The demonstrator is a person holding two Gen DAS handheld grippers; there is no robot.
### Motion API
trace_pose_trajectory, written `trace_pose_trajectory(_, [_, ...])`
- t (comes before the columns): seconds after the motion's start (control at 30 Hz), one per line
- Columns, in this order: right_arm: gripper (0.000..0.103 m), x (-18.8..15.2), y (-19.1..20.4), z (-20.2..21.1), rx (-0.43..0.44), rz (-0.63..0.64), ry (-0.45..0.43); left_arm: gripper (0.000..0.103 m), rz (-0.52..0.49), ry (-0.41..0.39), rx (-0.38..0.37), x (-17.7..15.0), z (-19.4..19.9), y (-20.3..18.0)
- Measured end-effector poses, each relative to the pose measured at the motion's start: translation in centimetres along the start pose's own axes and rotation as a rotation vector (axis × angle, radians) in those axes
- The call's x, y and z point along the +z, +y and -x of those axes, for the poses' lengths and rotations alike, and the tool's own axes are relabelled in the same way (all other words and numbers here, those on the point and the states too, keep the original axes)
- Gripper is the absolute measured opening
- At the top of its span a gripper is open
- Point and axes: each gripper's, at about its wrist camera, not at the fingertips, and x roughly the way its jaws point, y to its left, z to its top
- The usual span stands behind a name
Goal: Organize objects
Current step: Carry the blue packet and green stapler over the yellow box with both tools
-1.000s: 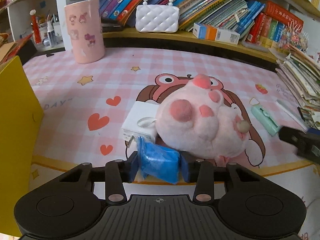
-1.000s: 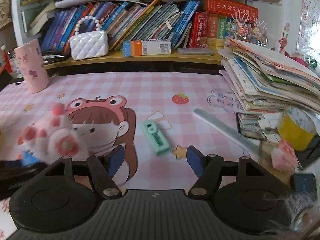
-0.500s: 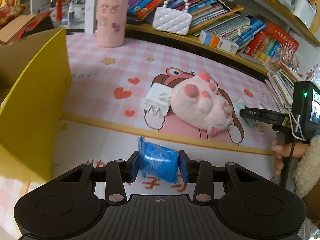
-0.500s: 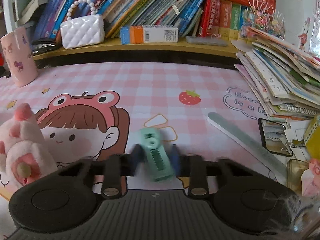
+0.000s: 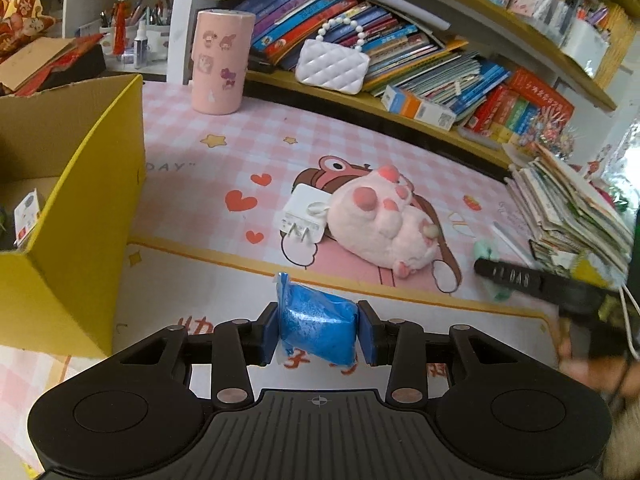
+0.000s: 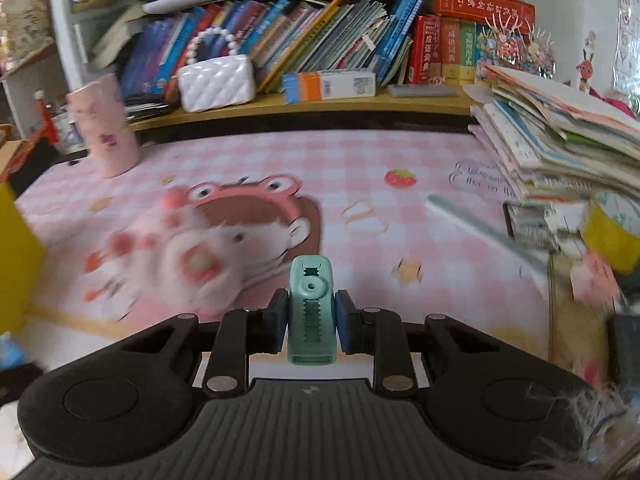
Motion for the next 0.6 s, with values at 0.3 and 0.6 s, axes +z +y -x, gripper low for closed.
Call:
trace_pose_trajectory(0.3, [0.023,-5.9,5.6,7.1,0.079,0.048,0.057,0.037,0.001,-0.027,-0.058,-2.5,4.5,2.4])
trace_pose_trajectory(0.6, [0.023,-10.0,12.4,10.9,0.132,0.156,0.086,0.037,0.057,-0.054,-0.045,-5.6,9.9,7.9])
